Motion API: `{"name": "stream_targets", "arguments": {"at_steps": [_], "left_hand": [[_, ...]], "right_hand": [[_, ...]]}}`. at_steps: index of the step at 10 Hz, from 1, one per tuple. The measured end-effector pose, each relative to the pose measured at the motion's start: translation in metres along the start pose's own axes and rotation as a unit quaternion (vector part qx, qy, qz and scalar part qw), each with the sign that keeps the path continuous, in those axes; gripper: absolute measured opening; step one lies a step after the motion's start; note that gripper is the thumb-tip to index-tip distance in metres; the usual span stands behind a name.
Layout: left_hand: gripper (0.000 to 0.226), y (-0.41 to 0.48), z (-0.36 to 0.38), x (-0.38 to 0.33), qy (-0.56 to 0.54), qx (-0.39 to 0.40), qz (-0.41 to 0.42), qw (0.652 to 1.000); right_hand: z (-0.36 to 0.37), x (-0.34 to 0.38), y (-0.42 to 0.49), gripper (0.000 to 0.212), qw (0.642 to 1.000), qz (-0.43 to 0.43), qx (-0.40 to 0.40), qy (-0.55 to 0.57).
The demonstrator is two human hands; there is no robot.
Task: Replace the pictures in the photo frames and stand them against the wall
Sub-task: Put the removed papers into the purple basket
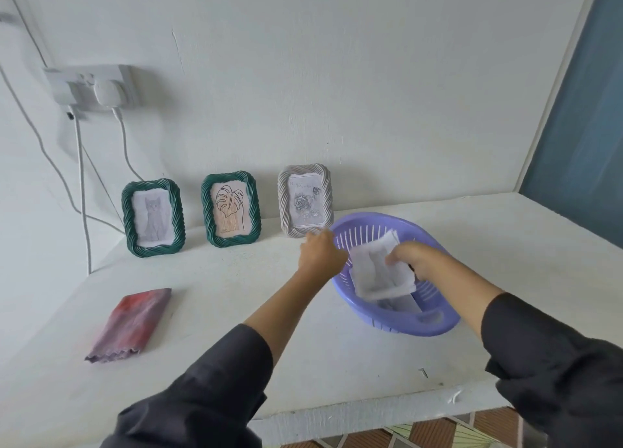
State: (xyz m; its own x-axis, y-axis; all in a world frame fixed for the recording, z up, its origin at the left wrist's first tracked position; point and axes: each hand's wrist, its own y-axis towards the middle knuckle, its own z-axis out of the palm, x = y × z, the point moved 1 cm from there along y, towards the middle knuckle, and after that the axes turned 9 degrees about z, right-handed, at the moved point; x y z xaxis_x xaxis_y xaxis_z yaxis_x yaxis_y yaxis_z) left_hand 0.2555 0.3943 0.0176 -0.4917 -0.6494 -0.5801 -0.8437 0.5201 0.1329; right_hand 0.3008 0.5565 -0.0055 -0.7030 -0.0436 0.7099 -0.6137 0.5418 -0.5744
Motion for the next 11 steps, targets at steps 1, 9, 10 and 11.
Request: {"name": "stream_targets", "arguments": {"at_steps": [1,9,10,11], "left_hand": [[0.049,0.001,0.006,0.014,-0.035,0.037,-0.033,0.998],[0.054,0.007,0.001,0.029,-0.100,0.064,-0.047,0.992],[0.051,0.007,-0.016,0.042,-0.011,0.024,-0.012,1.000],[0.045,0.003,-0.050,0.058,0.095,-0.045,0.003,0.994]], "right_hand": [[0.005,-0.007,0.010,0.042,0.994,0.039,0.003,-0.099],[0.022,0.001,-0.032,0.051,0.902,0.013,-0.030,-0.431],[0.028,0.014,-0.016,0.038,0.904,-0.059,-0.097,-0.412],[0.048,0.042,-0.030,0.020,0.903,-0.175,-0.162,-0.357]]}}
